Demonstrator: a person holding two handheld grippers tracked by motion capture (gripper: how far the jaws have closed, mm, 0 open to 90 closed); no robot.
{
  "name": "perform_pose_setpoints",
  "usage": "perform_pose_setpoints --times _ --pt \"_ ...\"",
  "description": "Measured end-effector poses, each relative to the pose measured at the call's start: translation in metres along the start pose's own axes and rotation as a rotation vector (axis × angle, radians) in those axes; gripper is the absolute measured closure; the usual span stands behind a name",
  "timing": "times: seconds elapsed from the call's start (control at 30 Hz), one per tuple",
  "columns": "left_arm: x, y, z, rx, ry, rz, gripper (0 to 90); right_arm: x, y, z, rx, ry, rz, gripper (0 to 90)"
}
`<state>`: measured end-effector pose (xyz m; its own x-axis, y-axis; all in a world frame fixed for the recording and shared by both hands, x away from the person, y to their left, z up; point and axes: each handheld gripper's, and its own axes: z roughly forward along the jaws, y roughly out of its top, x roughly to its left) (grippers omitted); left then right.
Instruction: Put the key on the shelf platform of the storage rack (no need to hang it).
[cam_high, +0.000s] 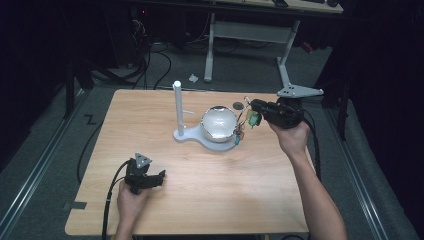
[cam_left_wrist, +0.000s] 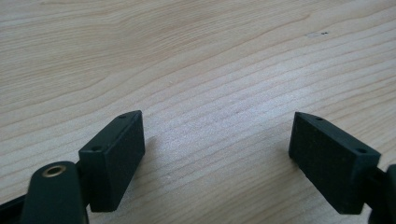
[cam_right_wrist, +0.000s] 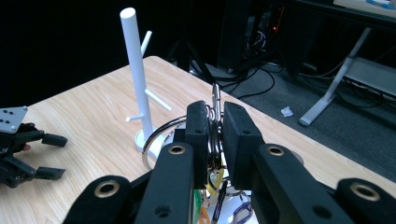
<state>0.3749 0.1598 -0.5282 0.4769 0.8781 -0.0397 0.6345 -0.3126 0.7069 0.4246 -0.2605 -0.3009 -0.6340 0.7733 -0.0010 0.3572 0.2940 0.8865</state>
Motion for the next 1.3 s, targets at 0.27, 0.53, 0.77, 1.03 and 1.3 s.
perform_pose_setpoints --times 0.27,0.53,0.77,1.03,1.3 --pt "0.0 0.0 0.0 0.0 0.0 0.0 18.9 0.002 0.011 0.009 -0.009 0.01 0.004 81.7" --pt "0.0 0.0 0.0 -0.001 0.0 -0.001 18.9 0.0 0.019 0.02 -0.007 0.009 0.011 81.7" --pt "0.0 0.0 0.0 0.001 -0.001 0.0 18.9 -0.001 0.025 0.029 0.007 0.003 0.008 81.7" --pt "0.0 0.0 0.0 0.001 -0.001 0.001 18.9 -0.001 0.033 0.045 0.026 -0.013 0.004 84.6" --pt "0.0 0.0 0.0 0.001 -0.001 0.001 18.9 0.0 0.036 0.064 0.051 -0.013 -0.003 84.7"
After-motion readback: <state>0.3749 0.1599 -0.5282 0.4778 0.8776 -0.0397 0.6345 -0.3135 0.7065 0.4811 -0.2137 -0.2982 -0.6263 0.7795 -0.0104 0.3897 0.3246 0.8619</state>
